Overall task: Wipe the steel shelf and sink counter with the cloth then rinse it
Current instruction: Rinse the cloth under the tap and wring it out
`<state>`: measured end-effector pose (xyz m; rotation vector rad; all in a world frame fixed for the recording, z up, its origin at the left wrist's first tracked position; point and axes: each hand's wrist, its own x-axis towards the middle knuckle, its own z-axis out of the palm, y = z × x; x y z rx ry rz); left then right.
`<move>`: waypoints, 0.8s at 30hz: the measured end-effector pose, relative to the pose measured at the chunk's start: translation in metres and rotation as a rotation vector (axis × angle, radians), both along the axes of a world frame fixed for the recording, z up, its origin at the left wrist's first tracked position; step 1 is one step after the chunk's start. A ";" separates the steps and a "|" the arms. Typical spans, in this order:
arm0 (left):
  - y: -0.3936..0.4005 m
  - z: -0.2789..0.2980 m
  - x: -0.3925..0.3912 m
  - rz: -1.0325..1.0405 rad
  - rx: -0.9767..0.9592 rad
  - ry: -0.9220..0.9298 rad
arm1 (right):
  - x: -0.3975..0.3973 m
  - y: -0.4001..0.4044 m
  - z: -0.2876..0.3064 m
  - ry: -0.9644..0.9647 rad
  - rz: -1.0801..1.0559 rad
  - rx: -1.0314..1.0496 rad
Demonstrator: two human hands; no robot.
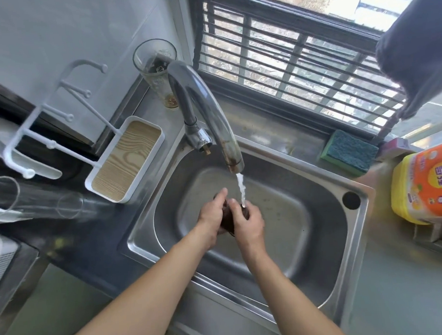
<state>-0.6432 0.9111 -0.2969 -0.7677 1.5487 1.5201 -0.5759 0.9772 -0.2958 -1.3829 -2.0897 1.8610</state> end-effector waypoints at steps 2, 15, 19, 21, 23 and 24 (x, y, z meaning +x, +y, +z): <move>0.002 0.003 0.004 -0.006 0.057 -0.001 | -0.014 0.005 0.001 -0.053 -0.215 -0.201; -0.008 -0.011 0.006 0.103 -0.196 0.090 | -0.015 0.010 0.005 -0.136 -0.542 -0.582; 0.000 -0.010 0.008 -0.021 -0.168 0.081 | -0.002 -0.010 -0.006 -0.193 -0.171 -0.187; -0.001 -0.009 0.009 -0.276 -0.358 0.298 | -0.002 -0.004 -0.006 -0.194 -0.203 -0.009; -0.007 -0.012 0.012 -0.494 -0.510 0.440 | -0.009 0.009 -0.004 -0.181 -0.341 0.021; -0.010 -0.013 0.013 -0.531 -0.510 0.421 | -0.012 0.015 -0.003 -0.161 -0.393 0.023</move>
